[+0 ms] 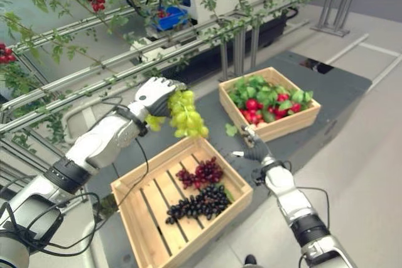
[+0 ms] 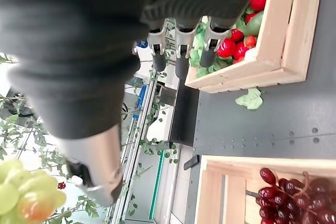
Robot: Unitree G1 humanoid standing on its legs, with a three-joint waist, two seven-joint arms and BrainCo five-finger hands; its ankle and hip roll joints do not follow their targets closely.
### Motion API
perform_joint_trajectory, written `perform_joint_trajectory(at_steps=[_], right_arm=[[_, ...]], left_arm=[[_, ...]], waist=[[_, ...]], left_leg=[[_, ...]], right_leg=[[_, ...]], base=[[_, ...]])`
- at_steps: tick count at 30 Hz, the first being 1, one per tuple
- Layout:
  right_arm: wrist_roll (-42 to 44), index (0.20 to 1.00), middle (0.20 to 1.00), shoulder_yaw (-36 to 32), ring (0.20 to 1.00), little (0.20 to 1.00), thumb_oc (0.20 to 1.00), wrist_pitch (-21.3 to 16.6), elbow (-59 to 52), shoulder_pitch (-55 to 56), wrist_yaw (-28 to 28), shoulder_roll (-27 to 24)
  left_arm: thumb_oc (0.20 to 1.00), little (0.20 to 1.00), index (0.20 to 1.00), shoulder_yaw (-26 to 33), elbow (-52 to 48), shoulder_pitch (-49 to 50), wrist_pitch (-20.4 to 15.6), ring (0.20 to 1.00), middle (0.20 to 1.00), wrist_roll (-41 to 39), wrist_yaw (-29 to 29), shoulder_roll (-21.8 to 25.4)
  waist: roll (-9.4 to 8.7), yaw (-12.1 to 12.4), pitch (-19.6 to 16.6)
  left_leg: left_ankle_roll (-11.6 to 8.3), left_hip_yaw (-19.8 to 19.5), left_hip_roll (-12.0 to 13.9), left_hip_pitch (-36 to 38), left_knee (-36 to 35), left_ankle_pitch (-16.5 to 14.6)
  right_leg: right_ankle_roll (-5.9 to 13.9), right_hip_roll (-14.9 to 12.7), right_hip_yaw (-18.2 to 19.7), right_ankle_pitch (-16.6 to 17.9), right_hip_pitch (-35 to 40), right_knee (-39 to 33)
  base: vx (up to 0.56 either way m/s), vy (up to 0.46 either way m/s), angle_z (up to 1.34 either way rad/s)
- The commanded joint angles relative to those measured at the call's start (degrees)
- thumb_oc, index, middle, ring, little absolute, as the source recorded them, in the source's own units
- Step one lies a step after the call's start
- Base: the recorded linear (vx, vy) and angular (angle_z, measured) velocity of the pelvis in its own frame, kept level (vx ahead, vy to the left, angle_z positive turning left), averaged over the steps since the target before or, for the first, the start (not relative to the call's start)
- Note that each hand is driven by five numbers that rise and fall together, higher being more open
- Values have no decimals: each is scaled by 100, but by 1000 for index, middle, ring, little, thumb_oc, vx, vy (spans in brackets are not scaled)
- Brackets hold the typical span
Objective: Pick up the fruits from the basket on one side to the basket on the other side
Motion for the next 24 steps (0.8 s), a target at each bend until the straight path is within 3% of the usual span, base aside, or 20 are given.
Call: perform_joint_trajectory(at_steps=[1,16,24], right_arm=[[-106,1000,1000,111,1000,1000,1000,-222,46,-538,-104,77],[-57,1000,1000,267,1000,1000,1000,-322,133,-874,-118,164],[112,1000,1000,147,1000,1000,1000,-399,-549,-919,-20,113]], left_arm=[[200,200,200,178,376,-693,1,200,200,206,156,-21],[200,200,200,113,264,-580,-138,200,200,177,118,-45],[200,200,200,113,399,-395,-161,200,200,358,58,-111]], waist=[[-205,-42,-303],[-170,-19,-285],[-207,-40,-282]], left_leg=[[63,-83,-117,-581,447,-46],[72,-64,-132,-601,434,-29],[72,-55,-131,-593,451,-53]], right_leg=[[331,-9,39,-1330,403,498],[330,-23,60,-1332,408,475],[331,-28,78,-1348,408,490]], base=[[0,0,0],[0,0,0],[0,0,0]])
